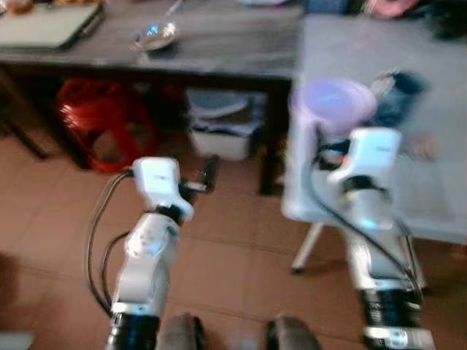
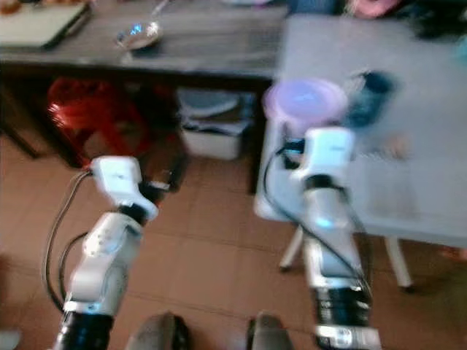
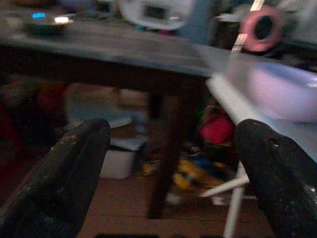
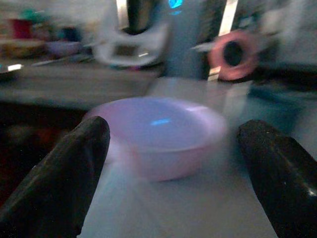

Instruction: Setting the table

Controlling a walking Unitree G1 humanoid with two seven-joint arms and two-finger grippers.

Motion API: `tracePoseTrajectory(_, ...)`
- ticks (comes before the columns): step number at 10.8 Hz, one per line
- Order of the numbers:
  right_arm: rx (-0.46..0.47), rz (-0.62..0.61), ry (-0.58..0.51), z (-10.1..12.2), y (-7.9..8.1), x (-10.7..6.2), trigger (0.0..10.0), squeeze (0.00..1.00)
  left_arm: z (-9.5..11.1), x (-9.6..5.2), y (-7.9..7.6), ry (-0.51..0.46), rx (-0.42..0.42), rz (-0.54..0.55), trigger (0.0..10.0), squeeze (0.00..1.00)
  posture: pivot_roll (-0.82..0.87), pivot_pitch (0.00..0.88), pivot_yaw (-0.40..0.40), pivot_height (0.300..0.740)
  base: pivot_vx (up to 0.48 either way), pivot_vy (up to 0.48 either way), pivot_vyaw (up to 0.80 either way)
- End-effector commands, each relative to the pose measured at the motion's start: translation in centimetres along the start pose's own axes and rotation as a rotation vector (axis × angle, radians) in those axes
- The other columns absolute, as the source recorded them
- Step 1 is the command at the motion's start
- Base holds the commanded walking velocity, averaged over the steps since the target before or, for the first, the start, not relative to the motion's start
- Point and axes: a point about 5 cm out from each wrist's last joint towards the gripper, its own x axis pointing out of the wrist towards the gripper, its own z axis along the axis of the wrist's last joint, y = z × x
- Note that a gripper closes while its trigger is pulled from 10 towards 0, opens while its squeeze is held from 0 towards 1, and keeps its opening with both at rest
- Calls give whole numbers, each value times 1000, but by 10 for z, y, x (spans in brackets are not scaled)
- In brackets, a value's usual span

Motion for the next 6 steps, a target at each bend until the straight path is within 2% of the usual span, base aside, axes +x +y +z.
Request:
tracePoseTrajectory(1,14,18,-30,6,9,2,10000,0,1,-2,7,1,0,32,10000,0,-59,136,56,740,296,-375,0)
tracePoseTrajectory(3,12,21,-33,7,10,1,10000,0,2,-2,8,2,-3,33,10000,0,-60,143,55,740,300,0,0)
tracePoseTrajectory(4,-22,39,-40,7,11,0,10000,0,2,-2,6,-1,-5,26,10000,0,-61,144,56,740,416,0,0)
tracePoseTrajectory(6,-28,38,-53,9,11,0,10000,0,2,-2,5,-4,-11,20,10000,0,-63,145,56,740,441,0,572)
